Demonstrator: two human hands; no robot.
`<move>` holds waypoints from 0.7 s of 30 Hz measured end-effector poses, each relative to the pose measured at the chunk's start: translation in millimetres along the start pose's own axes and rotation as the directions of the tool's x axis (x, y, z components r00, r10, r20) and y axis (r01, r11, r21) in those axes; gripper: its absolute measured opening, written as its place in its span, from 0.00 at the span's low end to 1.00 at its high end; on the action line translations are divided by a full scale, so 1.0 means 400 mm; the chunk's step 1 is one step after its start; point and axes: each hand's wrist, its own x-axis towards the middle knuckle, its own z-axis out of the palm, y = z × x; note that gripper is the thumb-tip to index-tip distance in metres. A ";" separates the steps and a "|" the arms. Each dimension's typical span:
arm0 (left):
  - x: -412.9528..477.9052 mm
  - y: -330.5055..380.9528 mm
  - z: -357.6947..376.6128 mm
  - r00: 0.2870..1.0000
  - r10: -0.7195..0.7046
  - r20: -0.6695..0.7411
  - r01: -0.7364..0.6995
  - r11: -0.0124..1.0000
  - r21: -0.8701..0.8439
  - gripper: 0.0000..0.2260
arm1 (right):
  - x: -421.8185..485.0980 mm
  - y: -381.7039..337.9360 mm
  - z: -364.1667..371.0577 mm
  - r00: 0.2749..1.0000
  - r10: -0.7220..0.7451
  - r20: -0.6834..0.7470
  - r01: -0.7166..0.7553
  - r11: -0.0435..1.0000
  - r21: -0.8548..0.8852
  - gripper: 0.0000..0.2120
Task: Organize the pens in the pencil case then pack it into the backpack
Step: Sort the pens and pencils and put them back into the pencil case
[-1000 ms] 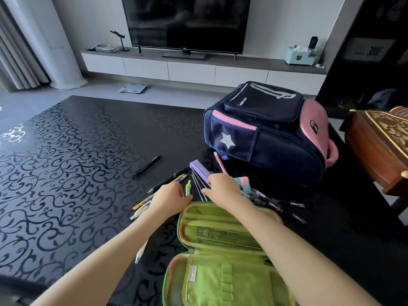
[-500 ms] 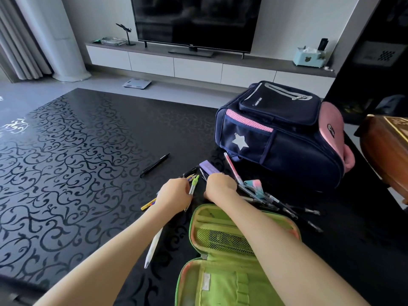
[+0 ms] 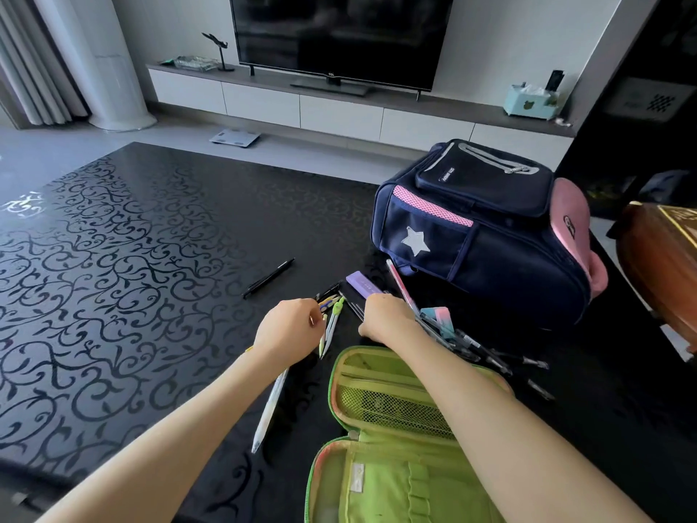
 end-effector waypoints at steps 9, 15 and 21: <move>-0.022 0.002 -0.022 0.996 0.081 0.029 -0.080 0.997 -0.024 0.06 | -0.008 -0.023 0.015 0.997 -0.077 -0.002 0.075 0.978 -0.194 0.14; -0.103 0.052 -0.029 0.936 0.351 0.035 -0.346 0.933 -0.097 0.06 | -0.076 0.042 -0.048 0.929 -0.098 -0.356 0.123 0.991 0.048 0.08; -0.168 0.109 0.046 0.858 0.464 0.221 -0.488 0.870 0.066 0.14 | -0.193 0.180 -0.077 0.928 -0.172 -0.331 0.265 0.928 0.260 0.09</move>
